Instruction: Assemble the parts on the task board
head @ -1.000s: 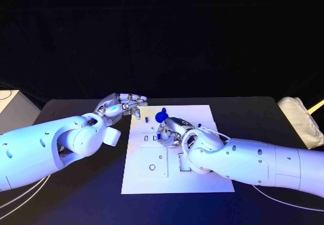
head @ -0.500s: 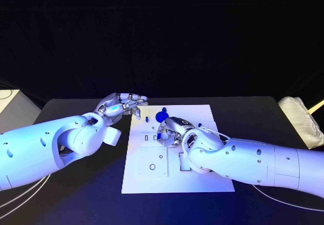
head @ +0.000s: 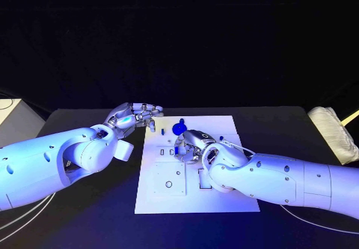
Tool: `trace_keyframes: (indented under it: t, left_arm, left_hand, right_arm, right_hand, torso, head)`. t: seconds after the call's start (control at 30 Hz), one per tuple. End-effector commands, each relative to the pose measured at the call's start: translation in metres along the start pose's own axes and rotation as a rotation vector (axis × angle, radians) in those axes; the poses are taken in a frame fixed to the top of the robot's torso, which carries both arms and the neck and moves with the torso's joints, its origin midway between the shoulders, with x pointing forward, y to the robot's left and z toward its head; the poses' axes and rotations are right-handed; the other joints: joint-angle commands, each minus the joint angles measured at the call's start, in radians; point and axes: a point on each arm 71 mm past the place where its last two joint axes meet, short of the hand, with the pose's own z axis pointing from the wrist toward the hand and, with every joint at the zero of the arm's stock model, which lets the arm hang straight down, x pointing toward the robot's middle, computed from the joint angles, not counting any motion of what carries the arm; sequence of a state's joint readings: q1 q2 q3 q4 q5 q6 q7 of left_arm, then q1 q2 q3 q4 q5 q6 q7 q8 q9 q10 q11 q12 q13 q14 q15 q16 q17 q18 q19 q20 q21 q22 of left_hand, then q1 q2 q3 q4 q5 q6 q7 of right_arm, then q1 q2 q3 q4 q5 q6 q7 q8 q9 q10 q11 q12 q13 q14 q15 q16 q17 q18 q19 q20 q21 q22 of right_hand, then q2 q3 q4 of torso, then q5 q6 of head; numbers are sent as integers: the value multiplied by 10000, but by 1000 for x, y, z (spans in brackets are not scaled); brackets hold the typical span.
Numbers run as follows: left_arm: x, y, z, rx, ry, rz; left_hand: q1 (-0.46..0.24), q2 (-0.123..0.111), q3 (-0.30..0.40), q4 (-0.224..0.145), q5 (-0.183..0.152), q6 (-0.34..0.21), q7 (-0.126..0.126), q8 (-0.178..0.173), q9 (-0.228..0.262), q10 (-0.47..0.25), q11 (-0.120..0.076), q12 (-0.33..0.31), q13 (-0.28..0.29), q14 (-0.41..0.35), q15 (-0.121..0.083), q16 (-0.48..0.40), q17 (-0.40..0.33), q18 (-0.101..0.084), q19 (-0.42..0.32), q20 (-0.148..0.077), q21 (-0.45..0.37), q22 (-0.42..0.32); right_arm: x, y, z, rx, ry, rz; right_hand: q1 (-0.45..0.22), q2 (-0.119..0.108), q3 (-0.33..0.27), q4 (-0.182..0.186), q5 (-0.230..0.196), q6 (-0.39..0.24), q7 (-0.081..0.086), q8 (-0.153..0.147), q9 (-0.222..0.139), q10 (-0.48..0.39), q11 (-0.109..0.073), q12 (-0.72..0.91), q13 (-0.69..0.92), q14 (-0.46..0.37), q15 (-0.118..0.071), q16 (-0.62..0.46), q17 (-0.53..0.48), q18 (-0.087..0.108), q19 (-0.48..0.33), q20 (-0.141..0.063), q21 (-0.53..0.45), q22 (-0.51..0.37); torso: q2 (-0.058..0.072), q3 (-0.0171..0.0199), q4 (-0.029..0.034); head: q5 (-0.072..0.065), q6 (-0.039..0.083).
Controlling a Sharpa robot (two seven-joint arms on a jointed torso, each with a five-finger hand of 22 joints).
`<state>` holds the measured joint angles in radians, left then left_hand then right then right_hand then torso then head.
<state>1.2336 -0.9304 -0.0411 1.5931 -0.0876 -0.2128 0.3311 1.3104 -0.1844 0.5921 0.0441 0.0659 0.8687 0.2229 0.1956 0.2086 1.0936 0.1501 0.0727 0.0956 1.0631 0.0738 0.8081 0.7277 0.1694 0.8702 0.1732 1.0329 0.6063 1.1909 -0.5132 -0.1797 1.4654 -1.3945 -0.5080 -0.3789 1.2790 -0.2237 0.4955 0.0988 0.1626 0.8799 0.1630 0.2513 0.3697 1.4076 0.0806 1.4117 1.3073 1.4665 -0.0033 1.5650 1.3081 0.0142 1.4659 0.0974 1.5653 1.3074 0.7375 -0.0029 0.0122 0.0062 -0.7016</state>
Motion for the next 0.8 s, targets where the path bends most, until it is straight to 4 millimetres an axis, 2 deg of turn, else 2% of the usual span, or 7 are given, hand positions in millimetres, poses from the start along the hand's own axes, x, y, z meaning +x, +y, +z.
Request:
trace_keyframes:
  t: [0.03, 0.23, 0.33, 0.4, 0.47, 0.67, 0.8]
  left_arm:
    - [2, -1, 0, 30, 215, -35]
    - [2, -1, 0, 10, 247, -3]
    - [2, 0, 0, -5, 267, 38]
    - [2, 0, 0, -17, 279, 53]
    - [2, 0, 1, -35, 284, 77]
    - [-1, 2, 2, -119, 260, 783]
    - [-4, 5, 5, -502, 228, 1453]
  left_hand:
    - [26, 69, 39, 18, -46, -64, -17, 6, 13, -17, 9, 65, 11, -48, 11, 63, -14, 154, -78, -8, 70, 15]
    - [15, 66, 35, 25, -48, -66, -16, 6, 14, -18, 11, 65, 12, -47, 13, 64, -15, 154, -80, -7, 72, 16]
    - [9, 62, 31, 28, -49, -68, -15, 5, 14, -19, 11, 65, 12, -47, 13, 66, -16, 153, -81, -6, 74, 16]
    - [6, 58, 29, 29, -49, -70, -15, 5, 14, -19, 11, 66, 13, -45, 14, 68, -16, 153, -81, -5, 75, 16]
    - [2, 54, 26, 30, -50, -72, -14, 4, 15, -18, 11, 67, 14, -42, 14, 72, -16, 153, -82, -5, 77, 17]
    - [-204, -106, -149, 114, -38, -185, -83, -42, 21, 62, -46, 149, 74, 344, -34, 416, 48, 162, 72, -18, 285, 112]
    - [-438, -212, -449, 223, -35, -49, -410, 177, 253, 609, -379, 1021, 532, 828, -296, 1062, 216, -64, 1113, -235, 1195, 1386]
  right_arm:
    - [-1, 2, 0, -252, -184, -30]
    - [-4, 3, -3, -428, -621, 225]
    - [-4, 3, -6, -547, -731, 447]
    - [-5, 4, -8, -613, -747, 578]
    - [-6, 4, -11, -672, -752, 699]
    - [-17, 7, -23, -1300, -785, 1191]
    - [-37, 6, -31, -2069, -766, 1432]
  right_hand:
    - [-37, -121, -89, 18, -38, -114, 25, -59, -25, -110, 6, -62, 925, 1015, 88, 12, 2512, -129, 1024, 86, 7, 2598]
    - [-70, -231, -469, 98, 36, -497, 119, -244, -130, -819, 100, -670, 322, 994, 167, -21, 2434, -5, 780, 164, -460, 2253]
    - [101, -126, -1788, 398, -173, -861, 233, -379, -223, -1125, 207, -849, 85, 977, 264, -50, 2369, 47, 677, 261, -670, 2109]
    - [763, 230, -3569, 1072, -280, -953, 268, -405, -281, -1231, 279, -863, -32, 969, 318, -66, 2339, 62, 655, 312, -738, 2071]
    - [1280, 264, -4370, 1811, -333, -1008, 291, -418, -319, -1290, 307, -862, -109, 962, 339, -77, 2316, 74, 636, 332, -790, 2042]
    - [1528, 314, -4472, 1921, -317, -932, 289, -366, -312, -1259, 273, -815, -98, 959, 329, -84, 2303, 75, 633, 335, -803, 2037]
    - [2260, 702, -3964, 1755, -56, -554, 162, -46, -217, -1196, 155, -720, -43, 976, 231, -57, 2366, 78, 633, 252, -815, 2037]
  torso:
    - [4, 5, 2]
    - [4, 4, 0]
    - [2, 12, -2]
    - [-3, 9, 0]
    - [-7, 5, 0]
    - [-60, 24, -27]
    - [-130, 38, -81]
  head:
    - [0, -12]
    - [-3, -28]
    - [1, -19]
    - [0, -21]
    - [-3, -13]
    - [-64, -39]
    - [-56, -81]
